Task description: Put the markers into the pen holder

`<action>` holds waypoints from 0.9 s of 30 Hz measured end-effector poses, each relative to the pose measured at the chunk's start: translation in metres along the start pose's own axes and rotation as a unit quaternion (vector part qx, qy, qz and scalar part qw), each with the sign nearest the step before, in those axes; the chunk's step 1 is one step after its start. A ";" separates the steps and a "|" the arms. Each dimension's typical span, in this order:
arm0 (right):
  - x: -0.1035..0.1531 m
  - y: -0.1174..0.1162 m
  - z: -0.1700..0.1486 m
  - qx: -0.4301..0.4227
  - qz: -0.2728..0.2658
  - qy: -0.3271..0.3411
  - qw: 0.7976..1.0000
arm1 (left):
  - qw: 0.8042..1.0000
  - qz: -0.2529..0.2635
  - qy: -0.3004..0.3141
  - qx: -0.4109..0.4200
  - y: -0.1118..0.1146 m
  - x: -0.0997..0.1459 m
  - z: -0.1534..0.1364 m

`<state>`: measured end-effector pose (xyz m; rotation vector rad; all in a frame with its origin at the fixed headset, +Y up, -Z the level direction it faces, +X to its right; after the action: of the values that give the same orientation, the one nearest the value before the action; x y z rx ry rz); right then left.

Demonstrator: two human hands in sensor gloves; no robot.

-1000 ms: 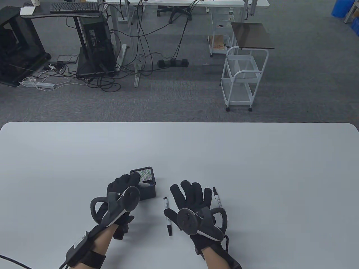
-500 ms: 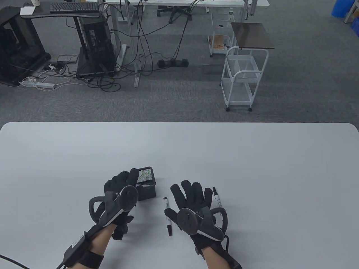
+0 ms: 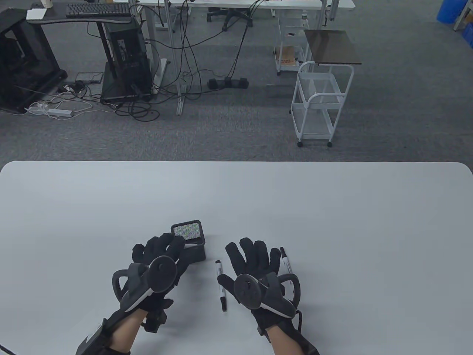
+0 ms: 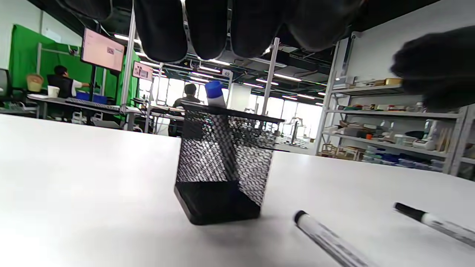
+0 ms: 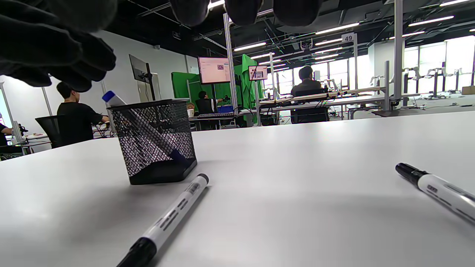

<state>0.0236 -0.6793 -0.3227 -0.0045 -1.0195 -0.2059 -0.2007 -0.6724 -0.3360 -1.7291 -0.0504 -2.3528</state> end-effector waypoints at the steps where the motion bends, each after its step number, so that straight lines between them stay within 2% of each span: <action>1: 0.000 0.000 0.000 0.000 0.000 0.000 1.000 | 1.000 0.003 0.005 0.008 0.000 0.004 0.002; 10: 0.001 0.000 0.000 0.005 -0.002 -0.004 1.000 | 0.999 0.022 0.024 0.010 -0.002 0.030 0.008; 27: 0.001 -0.003 0.003 0.017 0.008 -0.006 1.000 | 0.999 0.023 0.024 0.004 -0.005 0.033 0.013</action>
<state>0.0208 -0.6818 -0.3204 0.0171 -1.0338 -0.1743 -0.1994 -0.6705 -0.3001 -1.6506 -0.0119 -2.3559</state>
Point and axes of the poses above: the tracker on the back of each hand, its own z axis roughly to the thumb side, its own x axis roughly from the fingertips to the wrist, y = z × x, the point moved 3 cm from there along -x, roughly from the wrist to the fingertips, and after that the axes turned 10 degrees about y, right-handed, at the moved point
